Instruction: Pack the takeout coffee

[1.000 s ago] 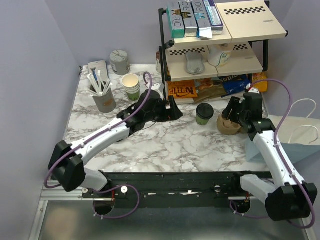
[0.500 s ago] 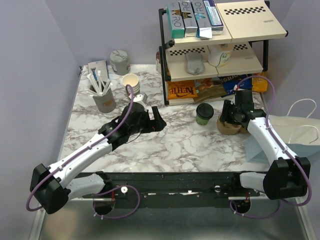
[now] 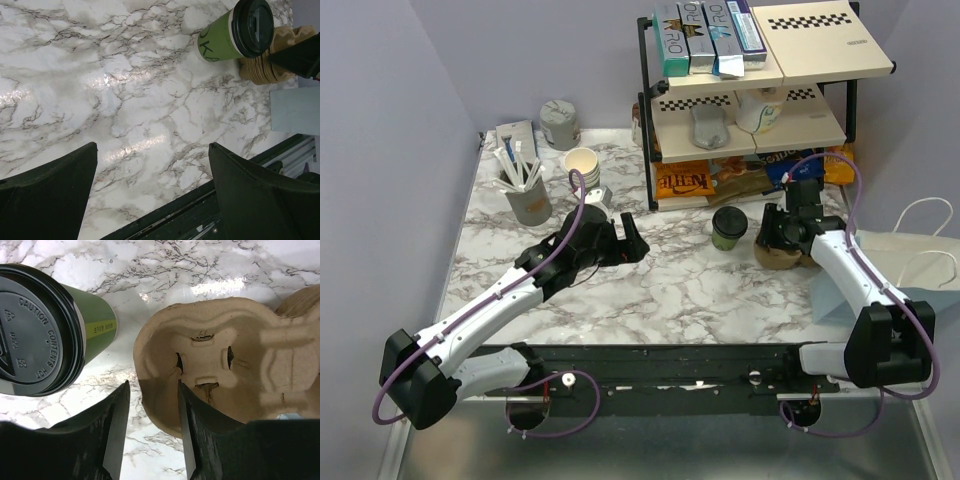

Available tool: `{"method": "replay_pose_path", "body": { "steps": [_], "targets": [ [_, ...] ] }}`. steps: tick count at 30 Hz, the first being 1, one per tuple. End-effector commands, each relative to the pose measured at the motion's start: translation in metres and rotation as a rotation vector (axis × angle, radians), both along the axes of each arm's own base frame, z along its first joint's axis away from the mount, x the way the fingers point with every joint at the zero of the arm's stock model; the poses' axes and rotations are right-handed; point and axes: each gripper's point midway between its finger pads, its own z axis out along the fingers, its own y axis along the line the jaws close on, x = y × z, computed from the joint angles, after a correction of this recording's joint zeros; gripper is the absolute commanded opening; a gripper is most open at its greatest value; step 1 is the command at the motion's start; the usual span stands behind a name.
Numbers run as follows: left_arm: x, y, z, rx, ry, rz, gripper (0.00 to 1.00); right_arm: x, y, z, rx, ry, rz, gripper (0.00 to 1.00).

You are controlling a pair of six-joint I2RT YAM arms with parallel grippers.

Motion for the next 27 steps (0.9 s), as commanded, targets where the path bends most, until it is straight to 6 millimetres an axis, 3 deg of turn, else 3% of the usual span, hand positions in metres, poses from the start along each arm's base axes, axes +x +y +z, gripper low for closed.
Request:
{"method": "replay_pose_path", "body": {
  "steps": [1,4,9,16,20,22,27],
  "targets": [
    [0.001,0.008,-0.005,0.024,0.000,0.017,0.99,0.001,0.002,-0.007,0.019,0.005,-0.002,0.43],
    [0.002,0.006,-0.005,0.017,0.000,0.013,0.99,0.001,0.004,-0.003,0.030,-0.016,0.000,0.37],
    [0.001,0.002,-0.007,0.012,0.010,0.000,0.99,-0.002,0.008,0.004,0.052,-0.038,0.012,0.36],
    [0.002,-0.004,-0.008,-0.008,0.015,-0.020,0.99,-0.009,0.013,0.011,0.079,-0.060,0.028,0.22],
    [0.004,-0.005,-0.008,-0.002,0.014,-0.021,0.99,-0.009,0.011,0.001,0.065,-0.026,0.030,0.26],
    [0.004,-0.006,-0.008,-0.003,0.015,-0.022,0.99,-0.005,0.011,0.002,0.063,-0.030,0.032,0.37],
    [0.004,-0.006,-0.009,-0.001,0.019,-0.019,0.99,0.006,0.008,0.005,0.046,-0.042,0.013,0.37]
  ]
}}
